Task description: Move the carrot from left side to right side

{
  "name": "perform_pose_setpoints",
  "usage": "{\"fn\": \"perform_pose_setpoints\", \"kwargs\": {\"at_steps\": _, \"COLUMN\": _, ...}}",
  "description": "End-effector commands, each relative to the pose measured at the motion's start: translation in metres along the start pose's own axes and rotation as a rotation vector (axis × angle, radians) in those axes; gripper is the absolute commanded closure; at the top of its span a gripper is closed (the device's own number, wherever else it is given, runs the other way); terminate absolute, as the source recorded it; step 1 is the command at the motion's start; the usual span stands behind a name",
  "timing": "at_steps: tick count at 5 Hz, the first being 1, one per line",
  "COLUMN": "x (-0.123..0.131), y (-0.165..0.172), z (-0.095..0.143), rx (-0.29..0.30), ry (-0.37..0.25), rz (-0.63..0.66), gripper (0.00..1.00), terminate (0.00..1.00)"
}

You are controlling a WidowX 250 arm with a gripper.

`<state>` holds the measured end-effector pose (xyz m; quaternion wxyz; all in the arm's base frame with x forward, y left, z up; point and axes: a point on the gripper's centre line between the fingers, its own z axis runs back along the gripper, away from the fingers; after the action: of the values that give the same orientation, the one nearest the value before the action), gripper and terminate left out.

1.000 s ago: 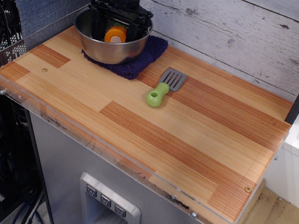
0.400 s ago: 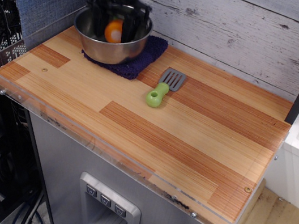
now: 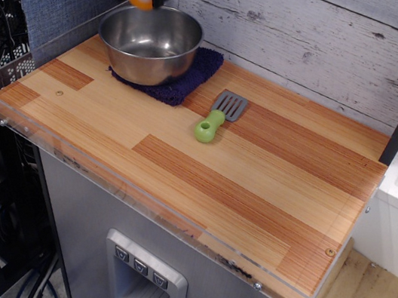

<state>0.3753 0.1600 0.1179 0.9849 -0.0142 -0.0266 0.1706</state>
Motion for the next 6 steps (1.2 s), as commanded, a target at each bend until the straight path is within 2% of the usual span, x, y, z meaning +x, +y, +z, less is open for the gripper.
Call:
{"fn": "perform_pose_setpoints", "kwargs": {"at_steps": 1, "x": -0.036, "y": -0.041, "z": 0.06, "rx": -0.041, "ry": -0.061, "rz": -0.024, "gripper": 1.0, "terminate": 0.0}}
{"fn": "perform_pose_setpoints", "kwargs": {"at_steps": 2, "x": -0.058, "y": -0.069, "z": 0.054, "rx": -0.051, "ry": -0.009, "rz": -0.015, "gripper": 1.0, "terminate": 0.0}}
{"fn": "perform_pose_setpoints", "kwargs": {"at_steps": 4, "x": -0.087, "y": -0.12, "z": 0.015, "rx": 0.013, "ry": 0.02, "rz": -0.032, "gripper": 1.0, "terminate": 0.0}}
{"fn": "perform_pose_setpoints", "kwargs": {"at_steps": 5, "x": -0.095, "y": -0.14, "z": -0.014, "rx": 0.034, "ry": 0.014, "rz": -0.112, "gripper": 1.0, "terminate": 0.0}}
{"fn": "perform_pose_setpoints", "kwargs": {"at_steps": 6, "x": -0.097, "y": -0.156, "z": -0.038, "rx": 0.02, "ry": 0.037, "rz": -0.187, "gripper": 1.0, "terminate": 0.0}}
